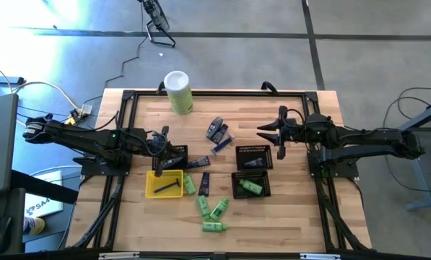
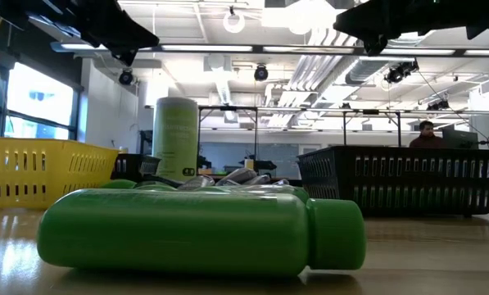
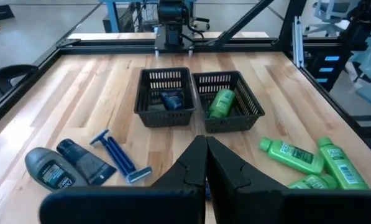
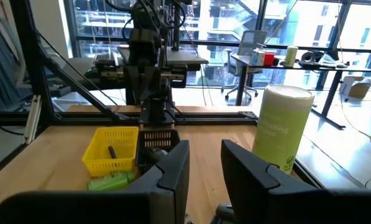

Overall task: Pick & Place Travel size toiletries
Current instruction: Put the blue shave cream into the top right black bin

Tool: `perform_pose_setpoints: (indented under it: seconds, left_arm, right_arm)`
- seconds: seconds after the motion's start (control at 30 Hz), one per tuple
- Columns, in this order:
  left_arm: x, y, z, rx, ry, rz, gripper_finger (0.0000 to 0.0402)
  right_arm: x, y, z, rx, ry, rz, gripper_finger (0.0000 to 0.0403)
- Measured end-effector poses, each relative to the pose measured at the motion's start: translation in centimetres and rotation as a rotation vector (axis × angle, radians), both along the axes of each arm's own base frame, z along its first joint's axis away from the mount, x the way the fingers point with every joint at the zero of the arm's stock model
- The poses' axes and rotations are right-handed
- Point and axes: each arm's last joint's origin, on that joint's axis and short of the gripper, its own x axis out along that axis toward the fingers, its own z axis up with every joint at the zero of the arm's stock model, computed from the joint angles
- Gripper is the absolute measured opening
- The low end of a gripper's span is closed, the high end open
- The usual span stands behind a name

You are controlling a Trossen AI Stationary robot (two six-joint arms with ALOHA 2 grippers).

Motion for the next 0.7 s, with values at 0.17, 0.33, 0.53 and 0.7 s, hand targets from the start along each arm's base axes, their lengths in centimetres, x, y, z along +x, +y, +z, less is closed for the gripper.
perform_pose_setpoints:
  seconds: [0.17, 0.33, 0.53, 0.7]
  left_arm:
    - [0.0, 0.0, -0.1, 0.063, 0.011, -0.004, 0.0000]
    - [-0.5, 0.0, -0.9, 0.100, 0.101, -0.030, 0.0000]
    - [-2.0, 0.2, 0.0, 0.110, 0.059, -0.033, 0.0000]
    - [-3.2, 0.3, 0.0, 0.109, 0.009, -0.035, 0.0000]
  right_arm:
    - [0.0, 0.1, 0.0, 0.000, 0.000, 0.031, 0.0085]
    - [0.0, 0.1, 0.0, 0.000, 0.000, 0.031, 0.0085]
    - [0.0, 0.1, 0.0, 0.047, -0.004, 0.042, 0.0085]
    - [0.0, 0.1, 0.0, 0.053, -0.004, 0.042, 0.0085]
